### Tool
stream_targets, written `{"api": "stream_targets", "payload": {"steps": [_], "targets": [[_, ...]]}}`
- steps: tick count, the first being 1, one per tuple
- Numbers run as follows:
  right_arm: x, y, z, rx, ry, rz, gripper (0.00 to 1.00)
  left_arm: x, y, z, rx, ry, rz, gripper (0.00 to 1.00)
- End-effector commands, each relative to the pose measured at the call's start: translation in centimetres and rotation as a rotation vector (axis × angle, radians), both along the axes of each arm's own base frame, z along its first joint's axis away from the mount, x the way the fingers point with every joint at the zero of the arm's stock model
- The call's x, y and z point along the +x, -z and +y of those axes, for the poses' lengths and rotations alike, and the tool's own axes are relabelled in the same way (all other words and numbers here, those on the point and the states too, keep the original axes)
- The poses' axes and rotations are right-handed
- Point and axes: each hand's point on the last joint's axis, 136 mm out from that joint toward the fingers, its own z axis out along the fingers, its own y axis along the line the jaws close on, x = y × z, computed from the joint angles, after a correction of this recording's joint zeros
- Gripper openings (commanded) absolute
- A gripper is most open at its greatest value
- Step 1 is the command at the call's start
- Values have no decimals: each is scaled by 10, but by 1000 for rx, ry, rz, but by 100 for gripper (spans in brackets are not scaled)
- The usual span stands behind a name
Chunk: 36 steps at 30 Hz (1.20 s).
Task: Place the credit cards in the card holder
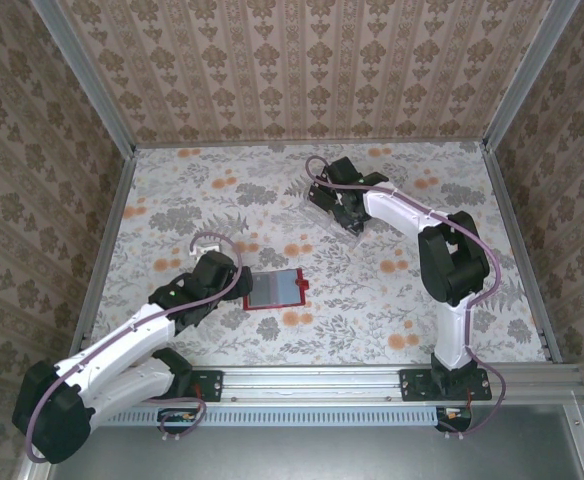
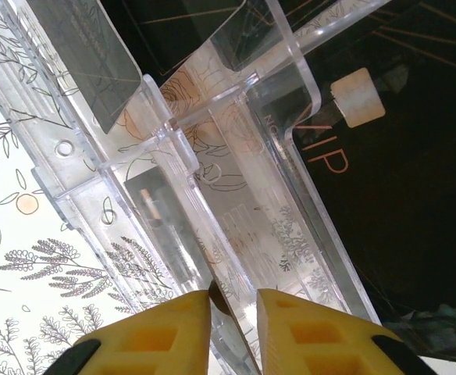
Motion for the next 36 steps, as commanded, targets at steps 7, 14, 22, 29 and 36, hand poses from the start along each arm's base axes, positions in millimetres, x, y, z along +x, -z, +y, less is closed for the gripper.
{"api": "stream_targets", "payload": {"steps": [7,14,22,29,36], "targets": [[-8,-6,13,39,-115,26,15,4,-7,0,-2,9,-18,100],[-9,-18,25,73,-223,30,9,4,-8,-2,-9,17,-16,100],[-7,-29,28,70,-258,21,0,6,-8,-3,-7,20,-16,100],[-13,-77,39,171,-228,-76,0,7,-5,-3,4,23,-3,100],[-55,-114,86,447,-204,-112,0,5,0,-1,24,23,12,100]]}}
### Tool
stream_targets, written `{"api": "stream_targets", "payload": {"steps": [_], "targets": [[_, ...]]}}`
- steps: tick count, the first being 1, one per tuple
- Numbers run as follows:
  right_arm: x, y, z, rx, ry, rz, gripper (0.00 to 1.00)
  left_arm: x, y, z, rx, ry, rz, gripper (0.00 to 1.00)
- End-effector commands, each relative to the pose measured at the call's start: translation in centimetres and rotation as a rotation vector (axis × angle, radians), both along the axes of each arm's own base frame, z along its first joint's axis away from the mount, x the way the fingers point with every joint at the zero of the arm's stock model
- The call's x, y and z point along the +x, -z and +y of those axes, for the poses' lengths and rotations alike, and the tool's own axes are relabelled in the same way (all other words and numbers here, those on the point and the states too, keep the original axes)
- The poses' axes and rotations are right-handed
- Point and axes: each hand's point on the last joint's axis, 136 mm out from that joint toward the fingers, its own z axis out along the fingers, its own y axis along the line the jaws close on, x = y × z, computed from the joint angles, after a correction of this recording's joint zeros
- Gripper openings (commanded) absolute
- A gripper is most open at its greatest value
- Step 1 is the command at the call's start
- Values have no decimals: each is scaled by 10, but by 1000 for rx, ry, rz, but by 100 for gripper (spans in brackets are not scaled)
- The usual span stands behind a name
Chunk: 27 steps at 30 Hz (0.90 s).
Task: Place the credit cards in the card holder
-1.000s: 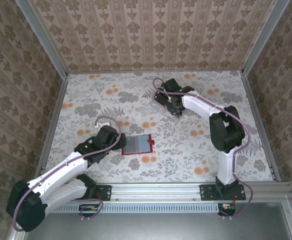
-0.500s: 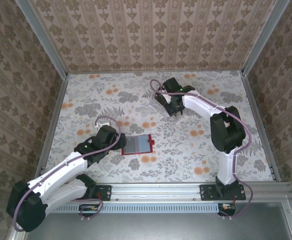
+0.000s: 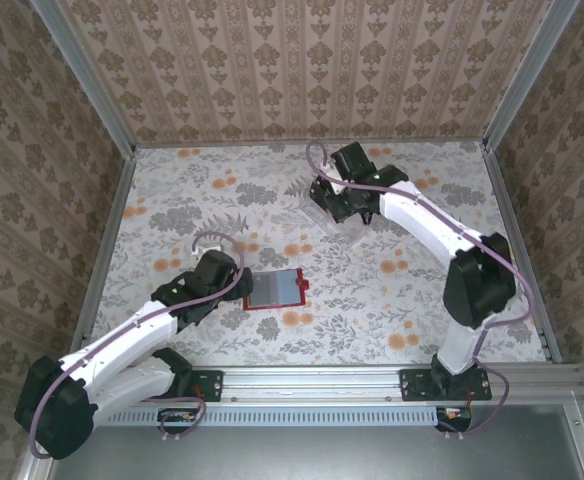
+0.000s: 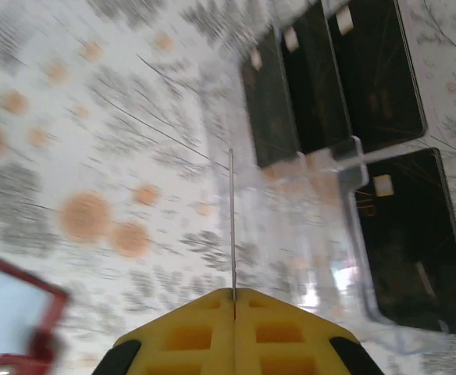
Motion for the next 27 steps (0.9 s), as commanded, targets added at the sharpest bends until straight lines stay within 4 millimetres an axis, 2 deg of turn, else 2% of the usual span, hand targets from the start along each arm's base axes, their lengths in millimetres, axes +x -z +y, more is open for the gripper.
{"api": "stream_targets", "payload": {"steps": [1,4,7,10,14,21,27], "targets": [[-34,-14,38,224,11,47,0,5,-7,0,10,8,-14,100],[-57,-11,66,400,71,90,0,2,-3,4,31,7,-2,100],[-80,3,92,520,127,127,0,1,-1,6,51,6,9,100],[-99,20,109,572,195,136,0,-1,3,8,65,7,23,100],[-116,44,118,586,275,117,0,-3,10,9,82,12,43,100],[-129,83,135,575,301,175,0,-2,19,6,92,22,68,100],[-130,111,131,523,331,193,0,-1,21,3,90,29,70,100]]}}
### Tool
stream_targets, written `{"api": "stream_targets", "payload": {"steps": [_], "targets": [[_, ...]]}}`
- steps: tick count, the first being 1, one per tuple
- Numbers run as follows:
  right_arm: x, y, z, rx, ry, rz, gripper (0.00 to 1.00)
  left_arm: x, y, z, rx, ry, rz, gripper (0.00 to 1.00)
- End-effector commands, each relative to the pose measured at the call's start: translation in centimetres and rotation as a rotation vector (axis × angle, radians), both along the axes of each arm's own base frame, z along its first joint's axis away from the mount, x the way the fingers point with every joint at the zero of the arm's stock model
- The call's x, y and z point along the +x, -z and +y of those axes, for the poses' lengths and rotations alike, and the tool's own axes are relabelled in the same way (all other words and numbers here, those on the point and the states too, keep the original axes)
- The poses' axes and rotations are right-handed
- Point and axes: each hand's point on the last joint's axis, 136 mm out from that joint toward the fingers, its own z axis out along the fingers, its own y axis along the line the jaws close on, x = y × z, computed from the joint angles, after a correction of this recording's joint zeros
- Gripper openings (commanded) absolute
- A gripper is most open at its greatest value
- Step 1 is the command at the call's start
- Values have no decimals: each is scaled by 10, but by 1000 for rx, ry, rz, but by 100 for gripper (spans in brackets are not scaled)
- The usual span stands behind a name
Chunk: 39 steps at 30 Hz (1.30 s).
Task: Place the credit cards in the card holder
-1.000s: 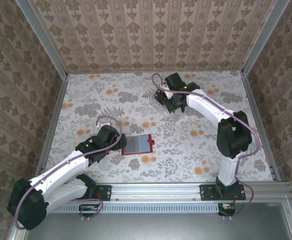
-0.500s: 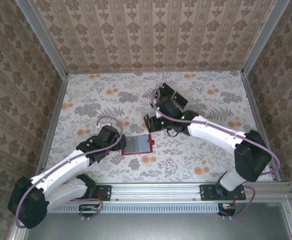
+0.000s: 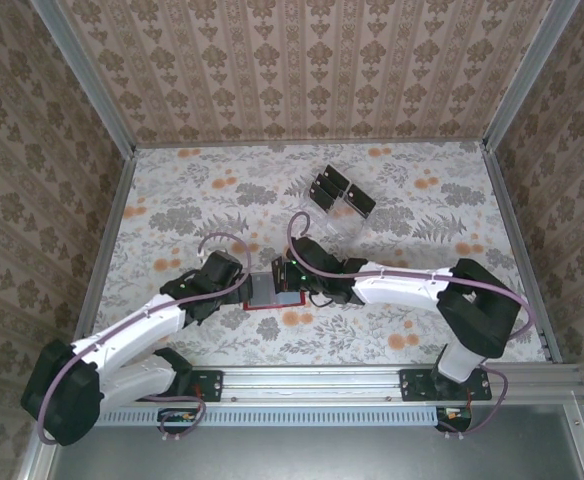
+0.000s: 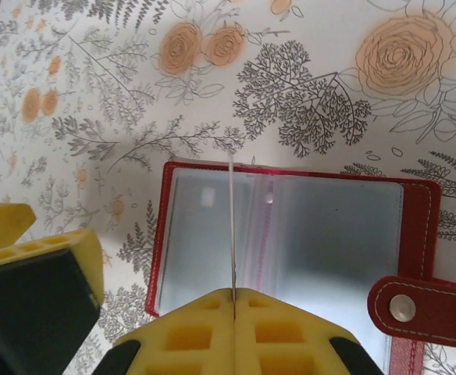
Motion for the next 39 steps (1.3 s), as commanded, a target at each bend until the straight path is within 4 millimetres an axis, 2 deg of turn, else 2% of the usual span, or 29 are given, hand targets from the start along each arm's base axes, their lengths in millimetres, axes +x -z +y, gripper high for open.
{"api": "stream_targets", "payload": {"steps": [1,6,11,20,39], "targets": [[2,18,-7,-28,51,7,0,3,-2,-1,7,16,-6,100],[2,40,-20,-82,74,26,0,4,-3,-6,4,36,-9,100],[2,52,-30,-96,87,42,0,4,-3,-13,3,63,-16,100],[-1,54,-31,-90,87,48,0,6,9,-27,19,95,-5,100],[-4,59,-31,-69,95,65,0,-1,37,-24,16,96,-3,100]]}}
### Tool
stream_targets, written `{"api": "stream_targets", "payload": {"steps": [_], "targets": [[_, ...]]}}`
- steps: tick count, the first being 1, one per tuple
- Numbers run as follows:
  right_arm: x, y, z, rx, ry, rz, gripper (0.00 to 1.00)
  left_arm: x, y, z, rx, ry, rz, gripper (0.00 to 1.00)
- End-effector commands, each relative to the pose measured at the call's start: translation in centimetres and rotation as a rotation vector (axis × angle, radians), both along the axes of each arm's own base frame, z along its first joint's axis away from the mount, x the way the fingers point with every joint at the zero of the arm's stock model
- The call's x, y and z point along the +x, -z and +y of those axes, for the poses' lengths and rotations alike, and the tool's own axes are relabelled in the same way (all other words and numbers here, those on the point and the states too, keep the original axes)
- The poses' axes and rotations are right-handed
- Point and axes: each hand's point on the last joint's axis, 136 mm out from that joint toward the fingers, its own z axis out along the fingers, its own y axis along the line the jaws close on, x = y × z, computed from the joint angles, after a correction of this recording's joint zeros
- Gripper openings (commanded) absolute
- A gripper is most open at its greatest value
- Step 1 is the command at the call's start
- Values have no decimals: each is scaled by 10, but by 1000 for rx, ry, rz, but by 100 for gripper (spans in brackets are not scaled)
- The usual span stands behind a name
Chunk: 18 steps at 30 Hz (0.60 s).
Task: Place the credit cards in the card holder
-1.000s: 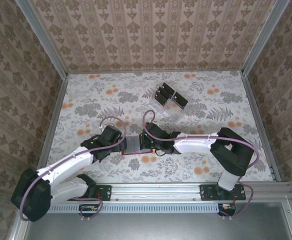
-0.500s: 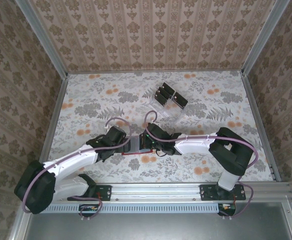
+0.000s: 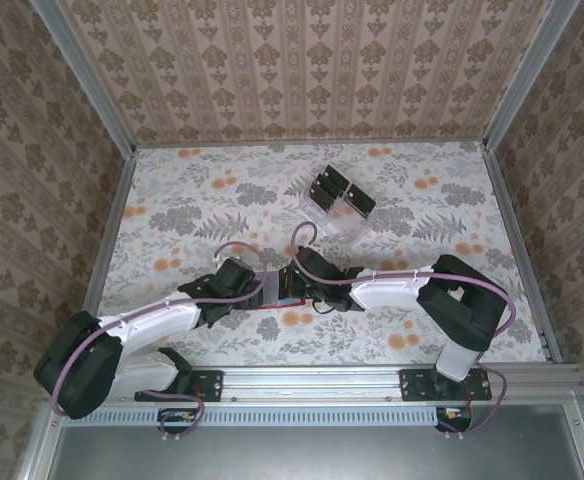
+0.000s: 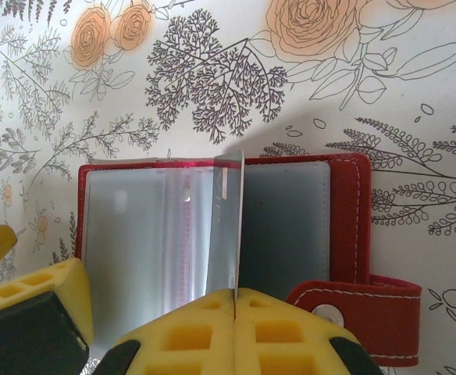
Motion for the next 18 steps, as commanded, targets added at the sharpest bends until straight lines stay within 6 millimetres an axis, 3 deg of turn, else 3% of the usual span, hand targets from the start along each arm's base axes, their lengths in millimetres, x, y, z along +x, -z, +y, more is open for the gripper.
{"api": "stream_targets", "payload": {"steps": [1,10,18], "targets": [[-6,21,-13,-54,14,37,0,0,3,0,1,2,-13,100],[-6,18,-12,-44,13,36,0,-8,12,22,67,-106,36,100],[-1,0,-8,7,-16,6,0,-13,20,28,94,-138,81,100]]}}
